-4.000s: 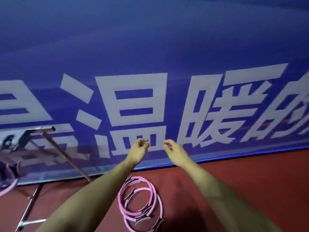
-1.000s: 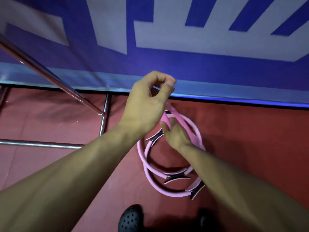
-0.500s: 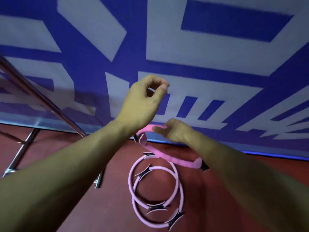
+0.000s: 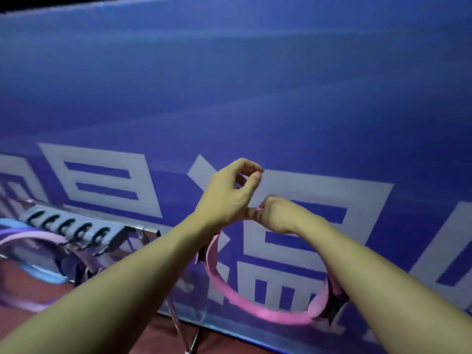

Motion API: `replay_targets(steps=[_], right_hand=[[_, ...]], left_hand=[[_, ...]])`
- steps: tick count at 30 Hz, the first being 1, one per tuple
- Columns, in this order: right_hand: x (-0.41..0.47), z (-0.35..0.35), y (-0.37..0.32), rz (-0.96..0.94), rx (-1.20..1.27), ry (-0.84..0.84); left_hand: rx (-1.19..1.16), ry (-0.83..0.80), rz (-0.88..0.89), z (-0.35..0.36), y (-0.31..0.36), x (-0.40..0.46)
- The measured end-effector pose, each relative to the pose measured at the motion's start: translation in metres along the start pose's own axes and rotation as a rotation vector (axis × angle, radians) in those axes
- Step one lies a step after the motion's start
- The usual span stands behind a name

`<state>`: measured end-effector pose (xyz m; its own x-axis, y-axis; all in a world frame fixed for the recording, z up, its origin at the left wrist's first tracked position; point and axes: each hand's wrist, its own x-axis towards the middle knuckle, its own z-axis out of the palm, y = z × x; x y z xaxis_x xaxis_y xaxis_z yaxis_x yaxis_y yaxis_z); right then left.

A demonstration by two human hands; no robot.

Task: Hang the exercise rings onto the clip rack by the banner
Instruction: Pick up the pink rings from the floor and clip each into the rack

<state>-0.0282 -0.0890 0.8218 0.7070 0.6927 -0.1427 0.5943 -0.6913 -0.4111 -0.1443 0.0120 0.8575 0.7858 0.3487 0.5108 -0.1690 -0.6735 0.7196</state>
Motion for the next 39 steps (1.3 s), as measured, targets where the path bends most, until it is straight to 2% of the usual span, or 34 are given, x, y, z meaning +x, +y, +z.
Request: replay_targets(steps=[3,7,16,20,23,28,35,38,39], right_hand=[[-0.028,-0.058,-0.038,-0.123,-0.006,0.069],[-0.060,-0.107,-0.086,-0.245,0.000,0.128],[-0.108,-0.125,-0.190,-0.476,0.152,0.172],[-0.115,-0.104,-0.243,-0.573,0.138,0.160],[-0.116,-0.076,-0.285,-0.612,0.137,0.161],[-0.113,-0.021,-0.350,-0.638,0.126,0.176],[-0.102,0.047,-0.433,-0.641,0.139,0.138],[-0.092,0.079,-0.452,-0.603,0.195,0.080],[-0.088,0.090,-0.455,-0.586,0.219,0.066]], left_hand=[[0.099,0.053,0.023,-0.039,0.045,0.013],[0.185,0.098,-0.030,-0.085,0.078,0.016],[0.391,0.190,-0.208,-0.197,0.088,-0.031],[0.783,0.201,-0.177,-0.245,0.076,-0.058],[0.735,0.318,-0.269,-0.282,0.059,-0.083],[0.670,0.332,-0.372,-0.346,0.027,-0.126],[0.855,0.295,-0.372,-0.430,-0.022,-0.179],[0.734,0.340,-0.416,-0.459,-0.047,-0.201],[0.749,0.290,-0.462,-0.468,-0.052,-0.211]])
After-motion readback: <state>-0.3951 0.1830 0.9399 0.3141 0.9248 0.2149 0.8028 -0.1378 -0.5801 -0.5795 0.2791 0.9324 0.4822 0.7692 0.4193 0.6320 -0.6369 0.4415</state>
